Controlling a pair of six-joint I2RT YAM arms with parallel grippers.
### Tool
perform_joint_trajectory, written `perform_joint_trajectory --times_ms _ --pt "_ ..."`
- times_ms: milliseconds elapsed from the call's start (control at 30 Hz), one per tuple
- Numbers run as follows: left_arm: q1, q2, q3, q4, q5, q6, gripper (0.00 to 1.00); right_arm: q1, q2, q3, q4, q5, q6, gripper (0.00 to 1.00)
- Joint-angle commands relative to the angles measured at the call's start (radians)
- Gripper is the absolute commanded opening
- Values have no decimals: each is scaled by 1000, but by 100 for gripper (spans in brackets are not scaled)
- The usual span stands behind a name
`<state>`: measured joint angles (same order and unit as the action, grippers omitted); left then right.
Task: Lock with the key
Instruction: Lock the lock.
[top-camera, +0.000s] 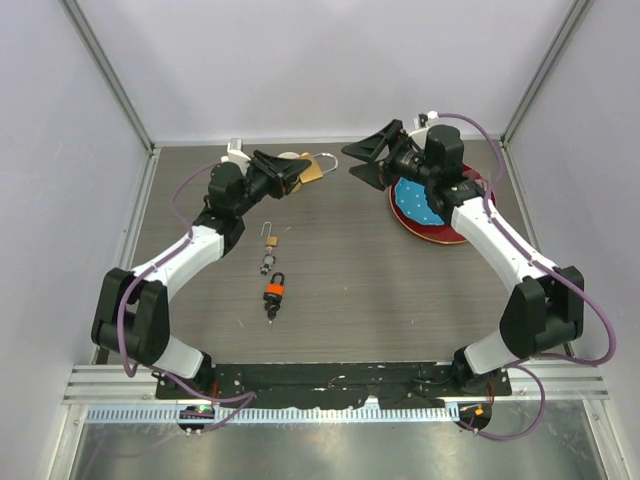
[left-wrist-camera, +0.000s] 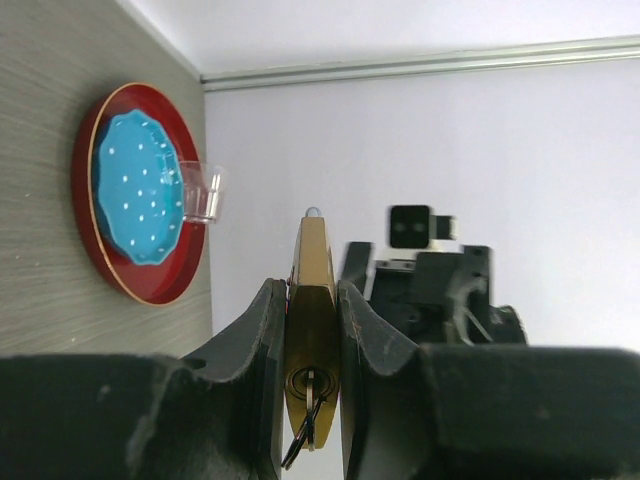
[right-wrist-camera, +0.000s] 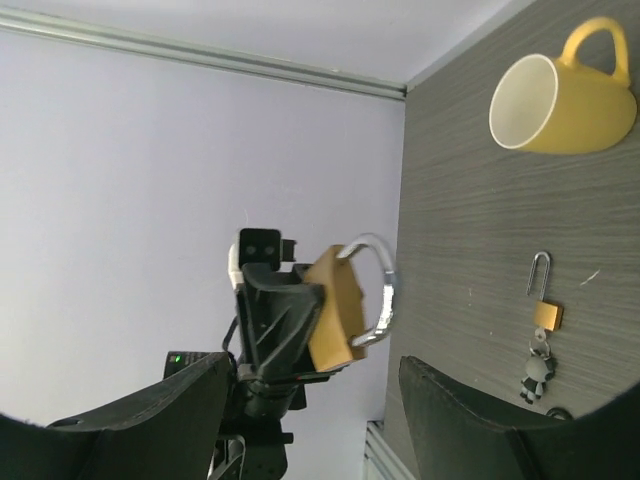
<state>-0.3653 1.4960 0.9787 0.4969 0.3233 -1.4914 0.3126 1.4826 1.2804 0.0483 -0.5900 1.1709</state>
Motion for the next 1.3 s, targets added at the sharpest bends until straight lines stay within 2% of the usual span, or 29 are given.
perform_joint_trajectory --times_ms 0,267,400,533,700,800,833,900,933,1000,1133,1267 --pt "-1 -71 69 178 -21 -23 0 3 27 -29 157 -24 116 74" --pt "-3 -63 104 180 13 -33 0 37 94 37 228 -30 160 73" --pt "-14 -46 103 218 8 -56 0 62 140 60 312 -33 226 65" --pt "-29 -23 135 229 16 -59 0 72 188 115 323 -16 236 59" --pt "-44 -13 144 235 5 -55 0 79 231 163 343 15 256 45" --pt "-52 -10 141 246 -7 -56 0 80 248 192 349 24 259 31" --pt "-52 -11 137 249 -13 -56 0 80 252 207 352 18 259 23" --pt "-52 -13 135 249 -15 -53 0 82 252 211 352 16 257 15" --pt "-50 -10 146 243 -6 -47 0 80 251 208 352 16 257 8" --pt "-52 -2 163 226 11 -37 0 79 252 209 352 13 256 2" --pt "-52 13 175 201 57 -27 1 80 252 240 288 -14 216 2" --pt "-50 -2 199 79 115 49 17 76 252 286 207 -62 139 2"
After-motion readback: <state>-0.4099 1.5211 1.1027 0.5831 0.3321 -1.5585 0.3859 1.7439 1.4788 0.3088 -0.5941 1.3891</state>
